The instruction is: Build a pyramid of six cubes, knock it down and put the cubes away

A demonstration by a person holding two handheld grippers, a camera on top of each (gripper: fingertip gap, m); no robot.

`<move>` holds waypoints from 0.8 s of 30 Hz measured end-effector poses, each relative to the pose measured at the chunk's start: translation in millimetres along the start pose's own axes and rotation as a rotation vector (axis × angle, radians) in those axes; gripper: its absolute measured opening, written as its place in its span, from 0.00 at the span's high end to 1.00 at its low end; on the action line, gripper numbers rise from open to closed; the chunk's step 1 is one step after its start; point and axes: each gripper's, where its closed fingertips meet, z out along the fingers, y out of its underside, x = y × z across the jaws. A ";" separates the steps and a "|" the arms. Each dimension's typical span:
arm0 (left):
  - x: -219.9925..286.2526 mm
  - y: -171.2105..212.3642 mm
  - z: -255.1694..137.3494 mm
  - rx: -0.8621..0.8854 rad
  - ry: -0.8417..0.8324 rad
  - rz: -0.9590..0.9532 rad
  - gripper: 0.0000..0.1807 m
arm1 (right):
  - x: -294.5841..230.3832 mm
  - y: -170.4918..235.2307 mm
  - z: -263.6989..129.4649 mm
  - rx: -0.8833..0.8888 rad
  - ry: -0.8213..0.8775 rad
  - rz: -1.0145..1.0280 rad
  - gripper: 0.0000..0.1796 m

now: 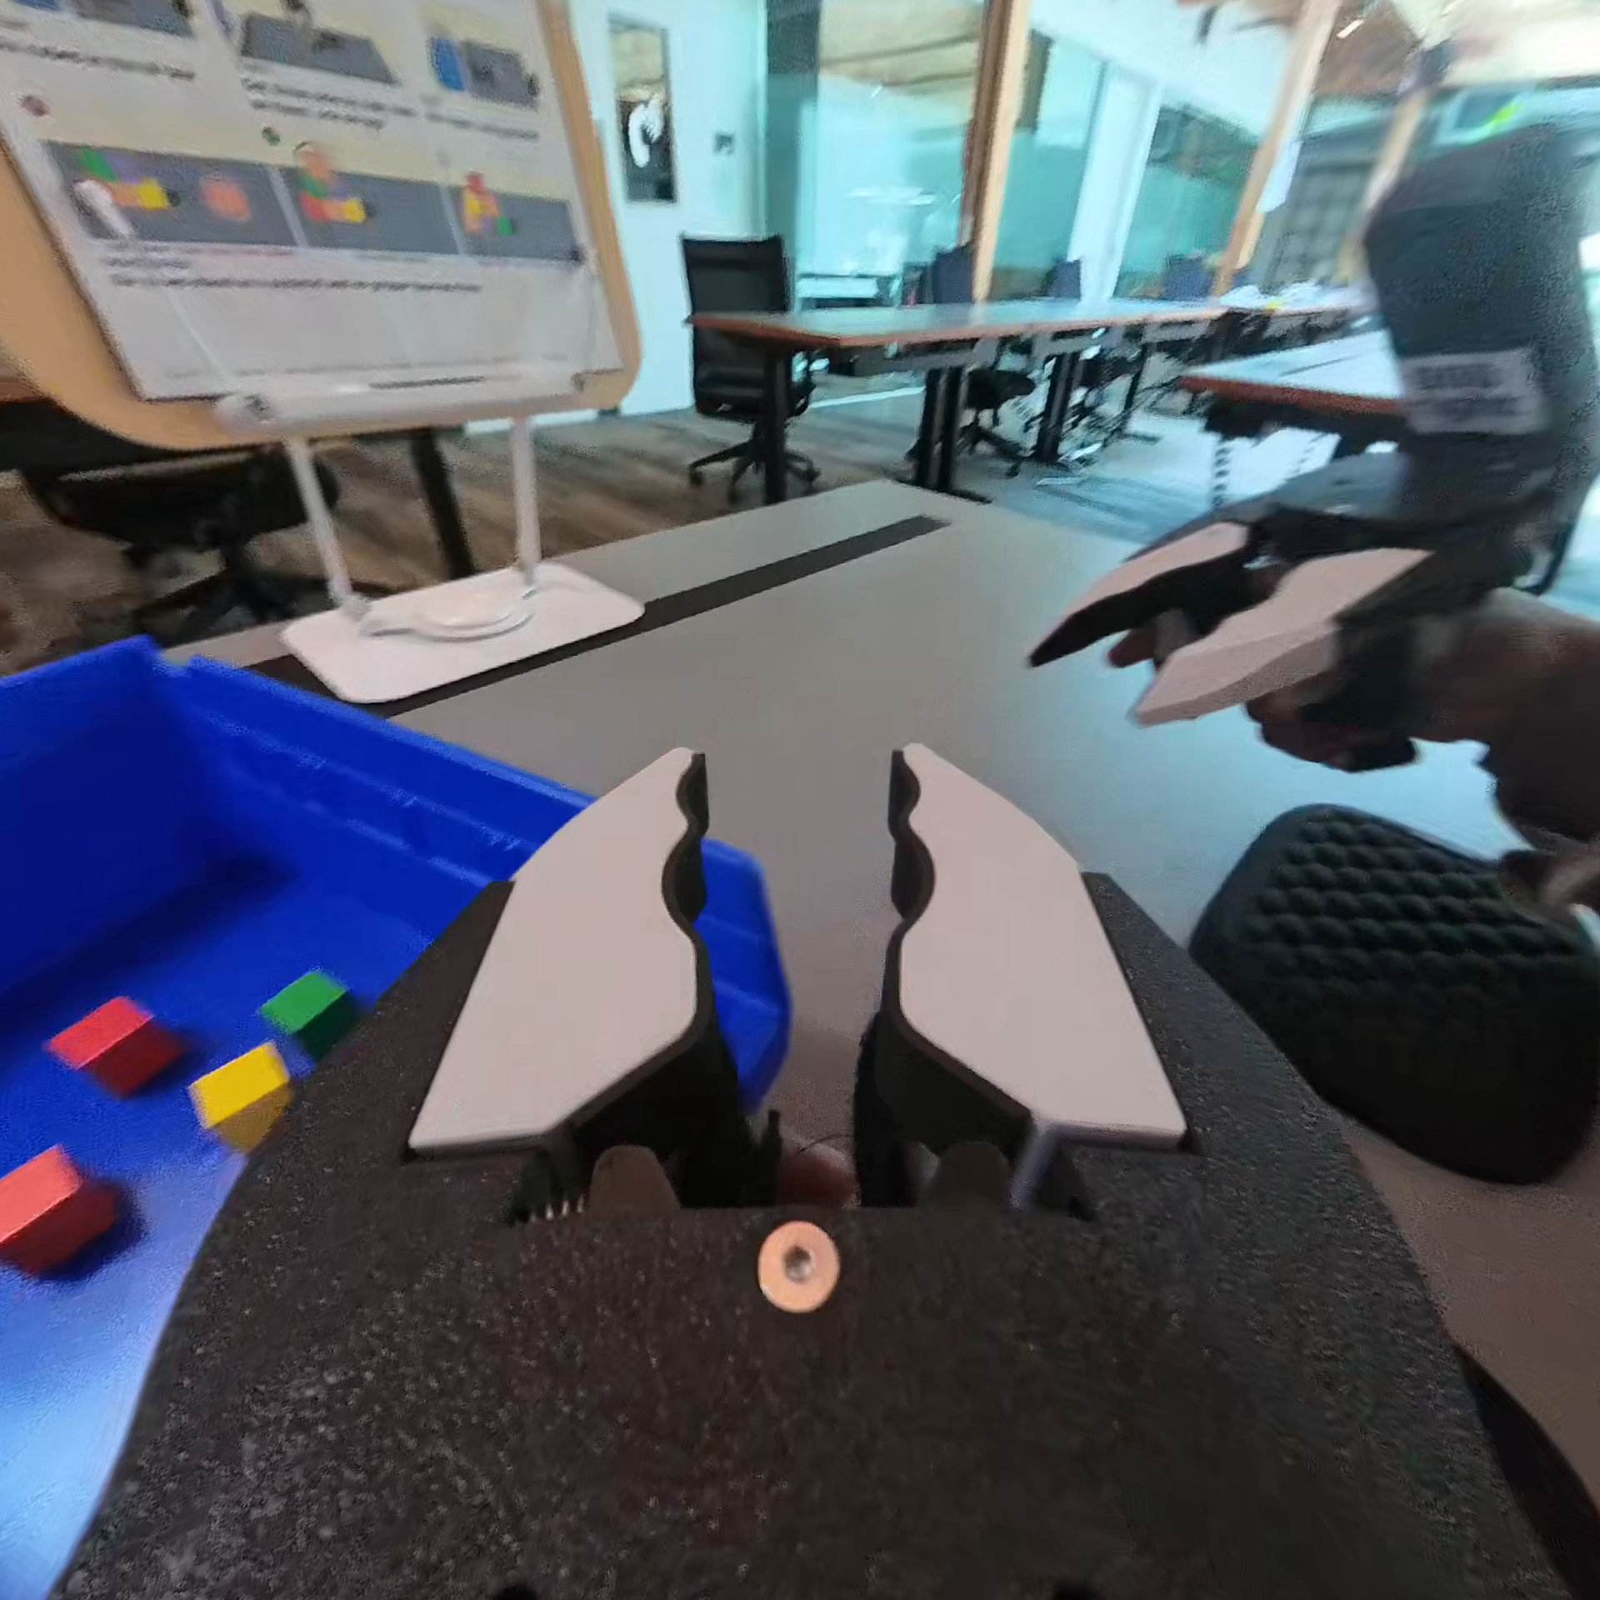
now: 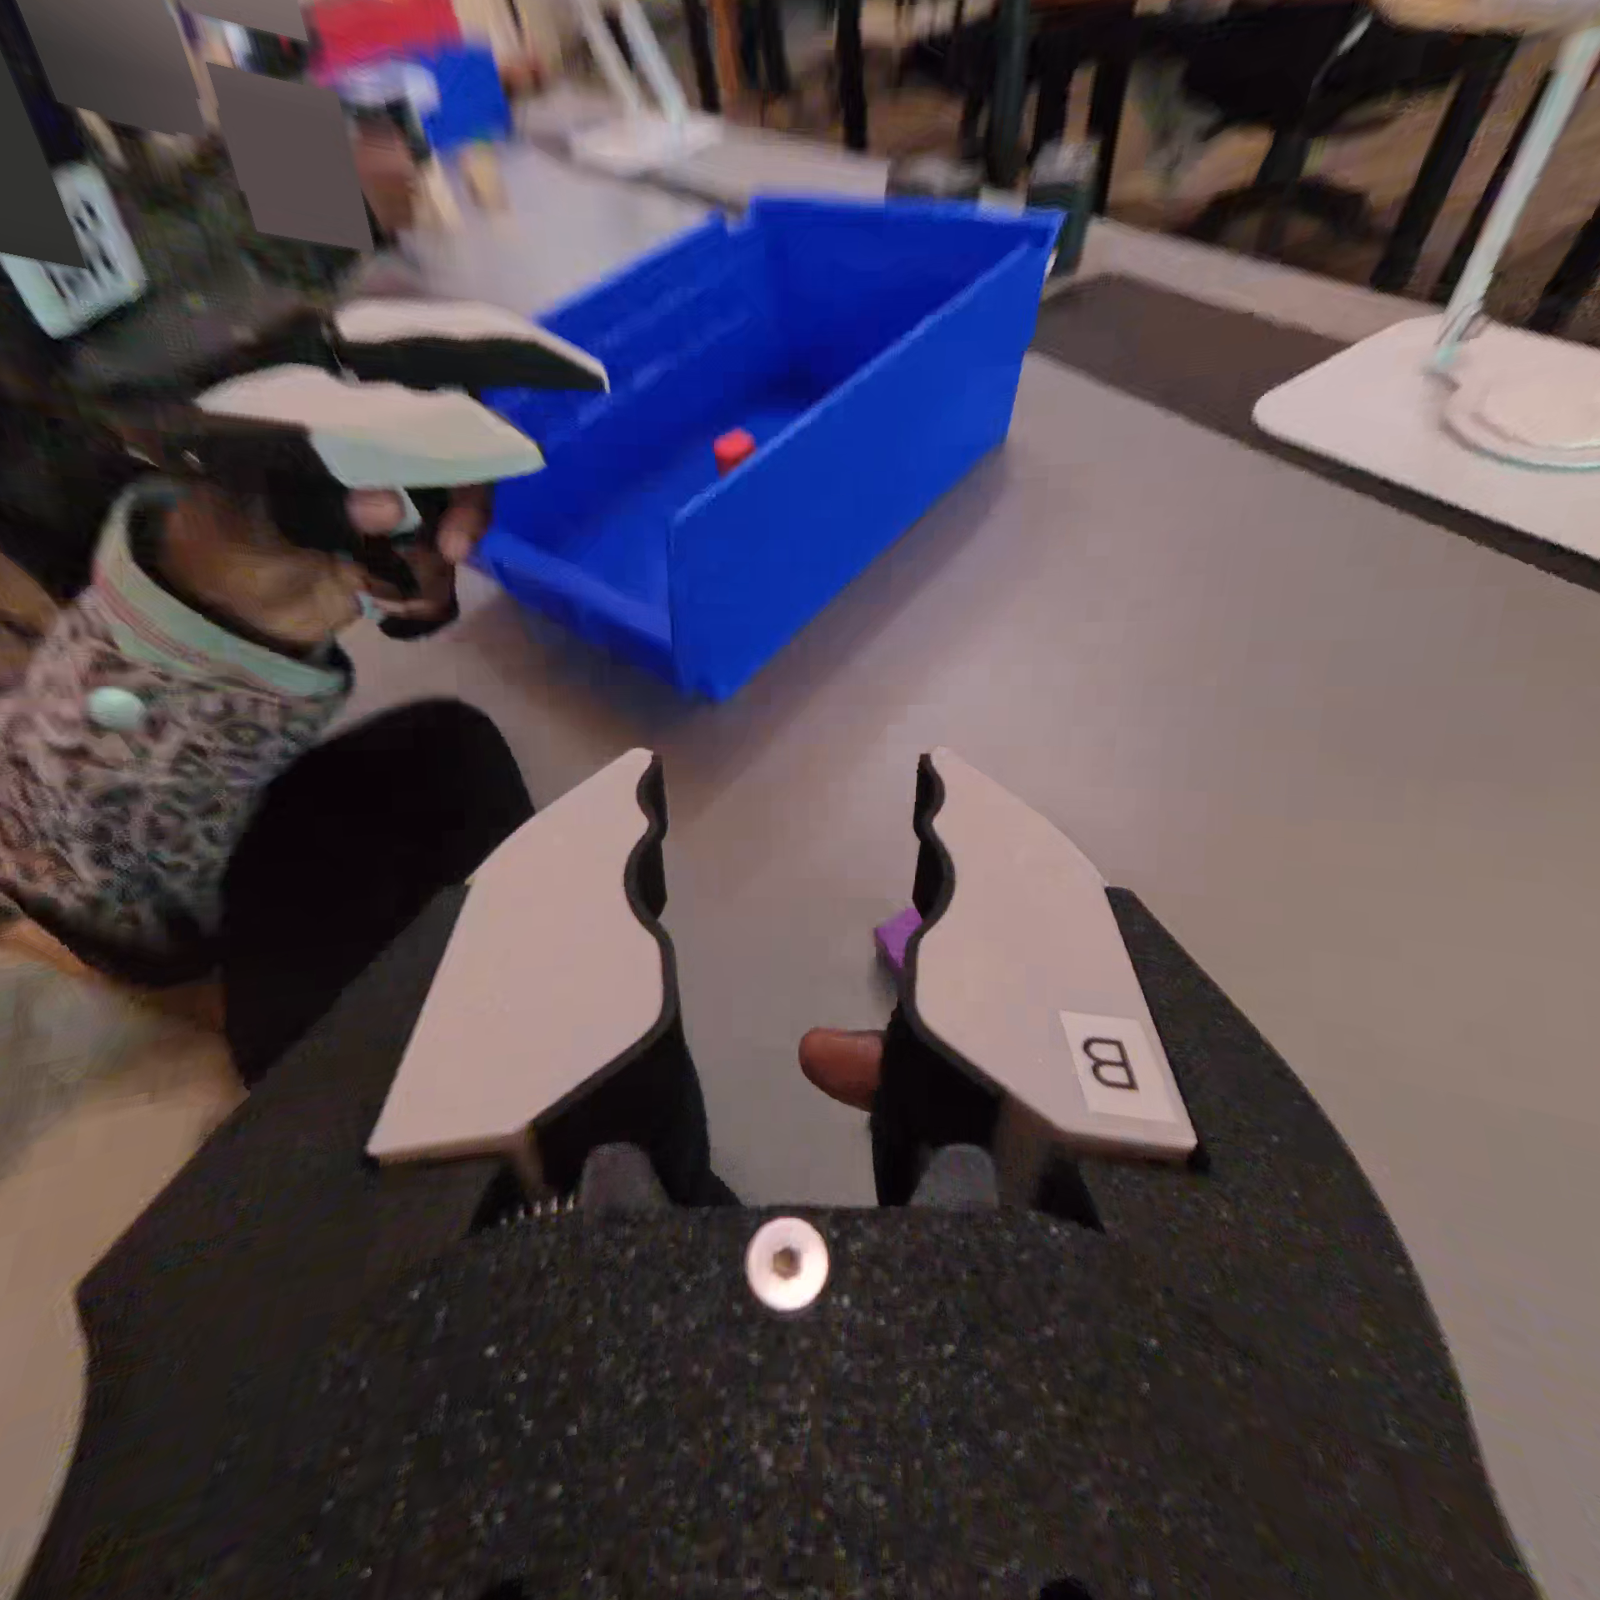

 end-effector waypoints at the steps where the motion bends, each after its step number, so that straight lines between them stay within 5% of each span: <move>1: -15.4 1.8 -5.7 -0.059 -0.061 0.004 0.78 | -0.3 -4.0 -7.5 0.125 -0.002 0.062 0.70; 4: -57.2 16.4 -20.8 -0.305 -0.161 -0.023 0.78 | 8.6 7.5 -18.0 0.309 -0.022 0.208 0.72; 8: -84.9 58.4 -18.8 -0.641 -0.104 -0.105 0.77 | 11.1 14.4 -21.6 0.318 -0.041 0.251 0.70; 14: -102.8 109.4 5.6 -0.874 -0.095 -0.044 0.77 | 7.8 20.9 -17.0 0.275 -0.038 0.216 0.69; 21: -116.9 125.6 9.1 -0.900 -0.139 0.040 0.88 | 6.0 22.3 -16.1 0.269 -0.062 0.220 0.70; 24: -99.1 77.0 9.6 -0.608 -0.079 -0.025 0.89 | -1.3 17.8 -16.8 0.289 -0.114 0.223 0.72</move>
